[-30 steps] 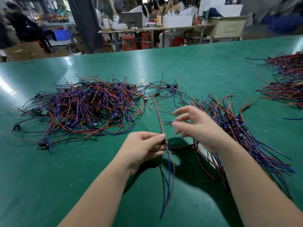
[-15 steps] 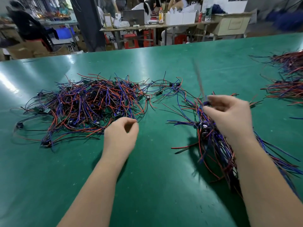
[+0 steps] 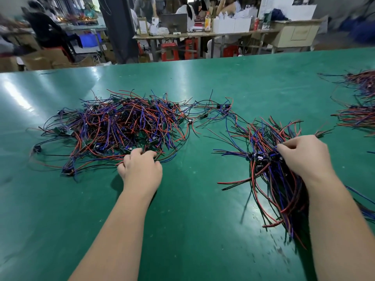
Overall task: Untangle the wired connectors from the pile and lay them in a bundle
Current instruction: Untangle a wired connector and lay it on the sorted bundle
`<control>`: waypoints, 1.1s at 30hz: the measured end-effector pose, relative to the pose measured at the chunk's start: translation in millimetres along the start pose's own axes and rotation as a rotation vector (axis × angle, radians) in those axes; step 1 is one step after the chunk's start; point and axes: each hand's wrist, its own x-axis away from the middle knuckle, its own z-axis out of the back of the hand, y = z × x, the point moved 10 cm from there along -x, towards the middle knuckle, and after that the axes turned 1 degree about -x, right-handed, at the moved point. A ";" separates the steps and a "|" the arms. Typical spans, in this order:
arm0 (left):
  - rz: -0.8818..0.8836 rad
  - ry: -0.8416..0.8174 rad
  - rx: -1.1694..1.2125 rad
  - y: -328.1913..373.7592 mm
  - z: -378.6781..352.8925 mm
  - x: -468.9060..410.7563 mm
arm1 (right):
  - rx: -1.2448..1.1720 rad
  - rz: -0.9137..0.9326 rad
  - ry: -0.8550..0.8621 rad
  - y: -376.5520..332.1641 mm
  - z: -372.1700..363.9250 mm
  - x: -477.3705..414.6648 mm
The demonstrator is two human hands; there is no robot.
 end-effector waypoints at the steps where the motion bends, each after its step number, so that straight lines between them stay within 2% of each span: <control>1: 0.009 0.003 0.002 -1.1 0.2 -0.6 | -0.016 0.011 0.028 -4.0 2.5 1.8; 7: -0.004 0.132 0.031 -5.0 16.1 -8.1 | -0.183 0.172 0.167 -40.7 12.9 17.7; 11: -0.001 0.184 -0.016 -3.8 21.7 -8.0 | -0.270 0.262 0.140 -61.4 2.7 29.7; 15: -0.015 0.129 -0.058 -0.2 14.7 -8.8 | -0.297 0.290 0.101 -68.3 -5.2 33.5; 17: -0.061 0.156 0.040 7.0 17.8 -5.7 | -0.325 0.292 0.096 -69.8 -5.5 35.3; 19: -0.151 0.275 0.234 20.1 33.5 4.0 | -0.373 0.262 0.057 -68.4 -9.0 35.3; 22: -0.307 0.389 0.558 40.7 57.0 26.0 | -0.624 0.158 -0.127 -67.6 -27.6 36.1; 25: -0.429 0.290 0.803 65.3 58.3 45.8 | -1.045 -0.012 -0.504 -82.7 -61.8 52.6; 27: -0.554 0.173 0.855 87.9 53.0 60.3 | -1.174 -0.041 -0.710 -97.7 -76.3 68.2; 30: -0.789 -0.029 0.794 120.3 35.4 86.4 | -1.188 0.039 -0.763 -109.5 -78.4 78.1; 33: -0.835 -0.190 0.670 131.0 10.2 97.6 | -1.155 0.045 -0.703 -105.1 -74.3 73.9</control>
